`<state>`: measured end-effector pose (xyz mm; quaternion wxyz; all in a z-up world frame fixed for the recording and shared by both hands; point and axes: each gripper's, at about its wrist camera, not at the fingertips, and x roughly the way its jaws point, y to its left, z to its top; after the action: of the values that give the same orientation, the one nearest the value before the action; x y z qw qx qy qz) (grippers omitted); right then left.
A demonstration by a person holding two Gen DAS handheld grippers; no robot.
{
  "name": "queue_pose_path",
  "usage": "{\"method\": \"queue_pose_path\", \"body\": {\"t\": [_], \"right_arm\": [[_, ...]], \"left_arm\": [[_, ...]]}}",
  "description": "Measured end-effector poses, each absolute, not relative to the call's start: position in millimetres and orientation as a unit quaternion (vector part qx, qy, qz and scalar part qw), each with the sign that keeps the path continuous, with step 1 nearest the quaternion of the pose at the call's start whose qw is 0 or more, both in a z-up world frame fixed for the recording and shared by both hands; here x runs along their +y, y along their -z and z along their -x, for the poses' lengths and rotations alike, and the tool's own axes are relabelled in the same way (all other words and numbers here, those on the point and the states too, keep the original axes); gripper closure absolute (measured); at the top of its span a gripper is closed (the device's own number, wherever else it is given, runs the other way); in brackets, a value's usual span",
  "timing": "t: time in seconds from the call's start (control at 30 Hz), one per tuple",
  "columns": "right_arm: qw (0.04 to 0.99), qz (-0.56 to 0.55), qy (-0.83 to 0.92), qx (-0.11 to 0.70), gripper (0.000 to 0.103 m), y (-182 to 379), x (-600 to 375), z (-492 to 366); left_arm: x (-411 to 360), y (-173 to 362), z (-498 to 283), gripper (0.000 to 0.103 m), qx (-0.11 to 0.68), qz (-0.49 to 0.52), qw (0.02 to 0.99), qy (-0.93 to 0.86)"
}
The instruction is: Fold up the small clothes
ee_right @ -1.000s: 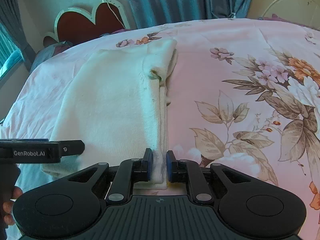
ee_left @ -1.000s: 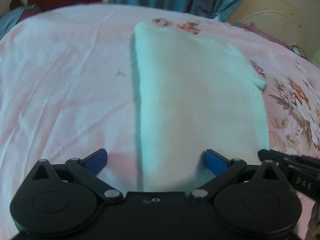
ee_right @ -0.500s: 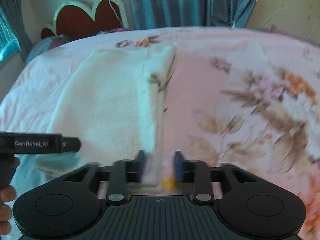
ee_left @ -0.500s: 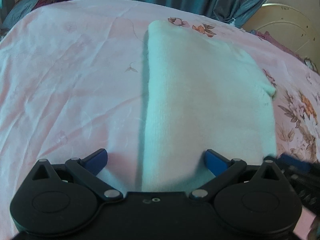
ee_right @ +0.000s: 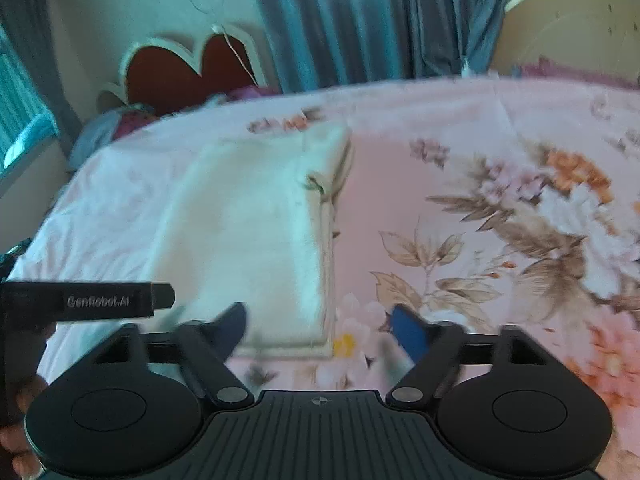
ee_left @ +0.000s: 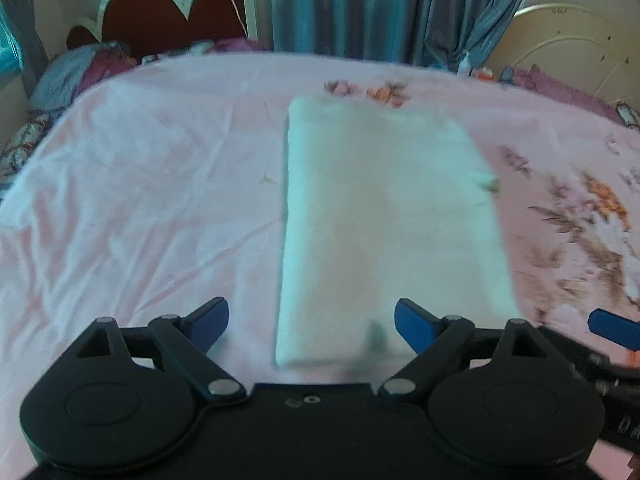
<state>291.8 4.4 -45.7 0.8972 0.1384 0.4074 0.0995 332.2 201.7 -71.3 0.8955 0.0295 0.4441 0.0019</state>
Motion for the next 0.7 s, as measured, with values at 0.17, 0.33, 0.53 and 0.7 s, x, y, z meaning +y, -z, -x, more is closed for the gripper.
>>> {"method": "queue_pose_path", "body": {"t": [0.17, 0.33, 0.53, 0.7], "right_arm": [[0.901, -0.127, -0.122, 0.396, 0.010, 2, -5, -232], [0.926, -0.065, -0.104, 0.357, 0.001, -43, -7, -166], [0.935, -0.083, -0.101, 0.330, 0.000, -81, -16, -109], [0.945, -0.084, -0.088, 0.305, 0.000, -103, -21, -82]], "left_arm": [[194, 29, -268, 0.006, 0.413, -0.032, 0.910, 0.000], [184, -6, -199, 0.003, 0.382, -0.050, 0.923, -0.006], [180, -34, -137, 0.003, 0.370, -0.025, 0.929, -0.009], [180, -48, -103, 0.003, 0.361, -0.019, 0.932, -0.012]]}}
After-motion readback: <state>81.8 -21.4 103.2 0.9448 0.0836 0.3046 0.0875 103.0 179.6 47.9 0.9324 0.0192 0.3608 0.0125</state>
